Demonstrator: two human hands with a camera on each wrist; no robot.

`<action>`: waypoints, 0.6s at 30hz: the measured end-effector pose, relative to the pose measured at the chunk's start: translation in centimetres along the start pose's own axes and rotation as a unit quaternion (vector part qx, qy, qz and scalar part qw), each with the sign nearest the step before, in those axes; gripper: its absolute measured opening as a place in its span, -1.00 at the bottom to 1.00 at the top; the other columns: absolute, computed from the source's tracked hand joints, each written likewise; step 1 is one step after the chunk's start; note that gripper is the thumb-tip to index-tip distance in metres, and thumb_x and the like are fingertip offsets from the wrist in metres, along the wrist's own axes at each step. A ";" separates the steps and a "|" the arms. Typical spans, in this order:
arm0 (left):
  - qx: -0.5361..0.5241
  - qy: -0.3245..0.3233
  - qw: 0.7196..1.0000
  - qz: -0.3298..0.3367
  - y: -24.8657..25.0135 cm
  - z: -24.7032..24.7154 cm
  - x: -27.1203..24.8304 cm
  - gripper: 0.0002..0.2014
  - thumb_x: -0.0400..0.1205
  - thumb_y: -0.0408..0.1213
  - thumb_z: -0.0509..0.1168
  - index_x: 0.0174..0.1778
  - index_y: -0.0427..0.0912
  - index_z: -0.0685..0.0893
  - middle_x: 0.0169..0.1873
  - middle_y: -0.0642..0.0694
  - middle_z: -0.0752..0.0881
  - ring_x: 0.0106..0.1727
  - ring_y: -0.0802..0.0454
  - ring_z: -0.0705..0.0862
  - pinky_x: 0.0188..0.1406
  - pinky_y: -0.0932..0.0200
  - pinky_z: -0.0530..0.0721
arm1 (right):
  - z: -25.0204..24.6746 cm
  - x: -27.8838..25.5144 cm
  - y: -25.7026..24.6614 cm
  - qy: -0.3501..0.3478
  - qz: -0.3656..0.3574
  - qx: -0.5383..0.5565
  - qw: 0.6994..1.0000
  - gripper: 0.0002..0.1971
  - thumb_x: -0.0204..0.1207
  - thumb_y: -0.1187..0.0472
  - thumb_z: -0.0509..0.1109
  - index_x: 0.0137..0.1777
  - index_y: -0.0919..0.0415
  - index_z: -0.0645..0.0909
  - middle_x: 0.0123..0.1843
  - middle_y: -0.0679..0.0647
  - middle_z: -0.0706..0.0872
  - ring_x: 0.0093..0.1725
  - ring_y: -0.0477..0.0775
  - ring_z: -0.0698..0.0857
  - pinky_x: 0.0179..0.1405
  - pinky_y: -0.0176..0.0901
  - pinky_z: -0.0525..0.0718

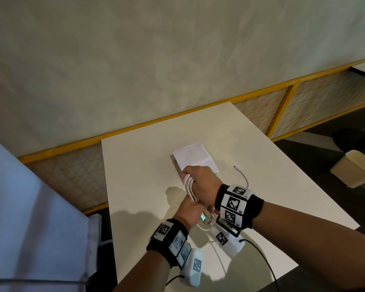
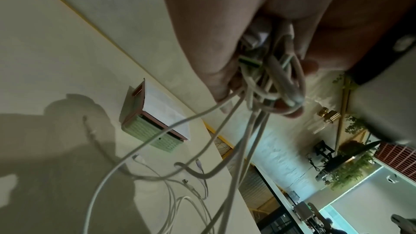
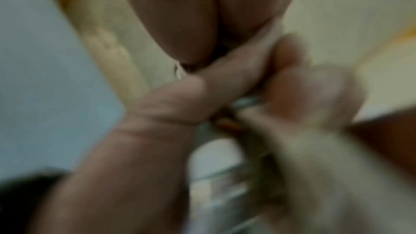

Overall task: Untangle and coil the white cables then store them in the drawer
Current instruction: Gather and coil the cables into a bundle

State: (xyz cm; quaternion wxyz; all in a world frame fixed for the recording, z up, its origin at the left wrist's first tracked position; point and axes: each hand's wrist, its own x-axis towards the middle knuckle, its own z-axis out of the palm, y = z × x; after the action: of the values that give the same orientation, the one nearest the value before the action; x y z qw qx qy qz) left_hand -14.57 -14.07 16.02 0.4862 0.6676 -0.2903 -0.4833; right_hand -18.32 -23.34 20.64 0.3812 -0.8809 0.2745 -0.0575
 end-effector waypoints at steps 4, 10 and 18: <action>-0.075 0.012 0.997 -0.005 -0.3 0.3 -0.3 -0.65 0.58 -0.62 0.13 -0.50 -0.24 0.52 -0.76 -0.02 0.47 -0.68 0.07 0.54 -0.49 0.22 0.53 | -1.3 0.3 0.0 -0.069 -0.058 -0.147 0.985 -0.62 0.40 0.48 0.14 0.16 0.22 0.60 0.11 0.23 0.74 0.08 0.26 0.67 -0.04 -0.02 0.60; -0.180 0.026 0.983 0.001 0.0 0.7 0.0 -0.83 0.43 -0.36 0.26 -0.50 -0.19 0.61 -0.76 -0.06 0.32 -0.74 0.01 0.40 -0.46 0.08 0.58 | -2.5 0.5 0.3 -0.070 -0.068 -0.122 0.988 -0.54 0.46 0.40 0.21 0.38 0.18 0.50 0.25 0.18 0.68 0.20 0.17 0.64 0.10 -0.20 0.58; -0.323 0.084 0.941 -0.055 0.2 -1.2 0.8 -0.65 0.64 -0.16 0.29 -0.44 -0.25 0.55 -0.71 -0.06 0.42 -0.71 -0.01 0.50 -0.51 0.20 0.48 | -0.3 -3.7 5.0 -0.177 0.032 0.210 0.961 0.00 0.26 -0.18 0.53 0.60 -0.02 0.02 0.36 -0.10 0.49 0.33 -0.18 0.48 0.32 -0.28 0.45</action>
State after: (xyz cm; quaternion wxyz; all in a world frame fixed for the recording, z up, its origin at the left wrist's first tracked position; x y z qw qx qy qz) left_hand -13.13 -14.33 16.01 0.6712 0.5276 -0.0392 -0.5192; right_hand -23.69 -24.36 17.72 0.6018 -0.7678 0.2128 0.0548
